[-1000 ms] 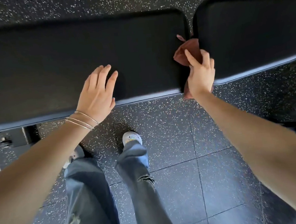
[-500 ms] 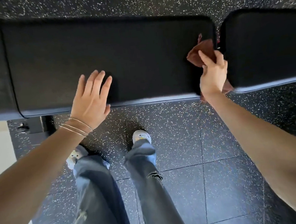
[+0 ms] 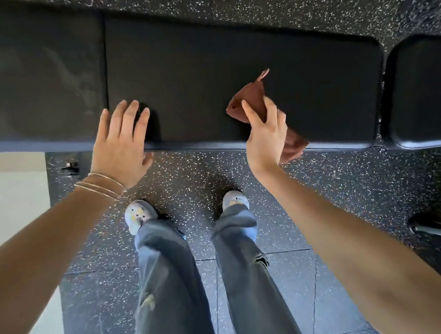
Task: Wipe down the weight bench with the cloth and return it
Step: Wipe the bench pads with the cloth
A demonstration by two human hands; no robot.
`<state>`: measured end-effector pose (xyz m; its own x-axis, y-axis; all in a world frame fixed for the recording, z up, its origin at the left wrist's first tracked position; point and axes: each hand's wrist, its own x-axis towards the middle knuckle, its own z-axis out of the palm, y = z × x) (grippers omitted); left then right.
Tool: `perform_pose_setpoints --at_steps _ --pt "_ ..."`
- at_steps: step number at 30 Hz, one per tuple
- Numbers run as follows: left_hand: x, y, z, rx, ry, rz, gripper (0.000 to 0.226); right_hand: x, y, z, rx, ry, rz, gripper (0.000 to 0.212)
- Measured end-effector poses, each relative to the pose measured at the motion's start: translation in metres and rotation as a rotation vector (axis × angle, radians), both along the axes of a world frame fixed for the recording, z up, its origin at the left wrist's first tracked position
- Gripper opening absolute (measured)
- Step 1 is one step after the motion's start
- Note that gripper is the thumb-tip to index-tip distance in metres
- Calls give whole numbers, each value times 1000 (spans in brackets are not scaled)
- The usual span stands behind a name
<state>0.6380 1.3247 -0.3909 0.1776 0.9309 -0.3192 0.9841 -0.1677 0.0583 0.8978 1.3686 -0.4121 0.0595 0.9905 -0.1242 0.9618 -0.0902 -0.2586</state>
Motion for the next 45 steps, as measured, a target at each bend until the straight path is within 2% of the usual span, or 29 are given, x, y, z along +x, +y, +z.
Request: perform_pose_setpoints --at_steps 12,23,25,28,30,33,36,41,45 --pt "-135 -14 -3 4 -27 101 81 -147 -12 1 8 -14 85 58" --pt "-197 -13 0 -28 -62 79 80 -224 -23 4 -40 39 222 66" --pt "-200 -11 0 -22 -85 90 78 -219 -25 6 -36 86 300 65" --pt "-203 -4 -1 -42 -110 88 78 -226 -37 9 30 114 566 56" --pt "-205 2 -2 -53 -113 87 80 -238 -34 8 17 118 650 54" --pt "-211 14 -3 -64 -101 89 82 -250 -5 8 16 108 606 49" --pt "-221 26 -4 -74 -100 107 83 -258 46 7 -15 37 574 58" --pt "-231 40 -7 -112 -84 147 84 -278 131 1 -37 -41 519 62" --pt "-233 43 -8 -152 -73 126 86 -286 118 3 -42 5 443 58"
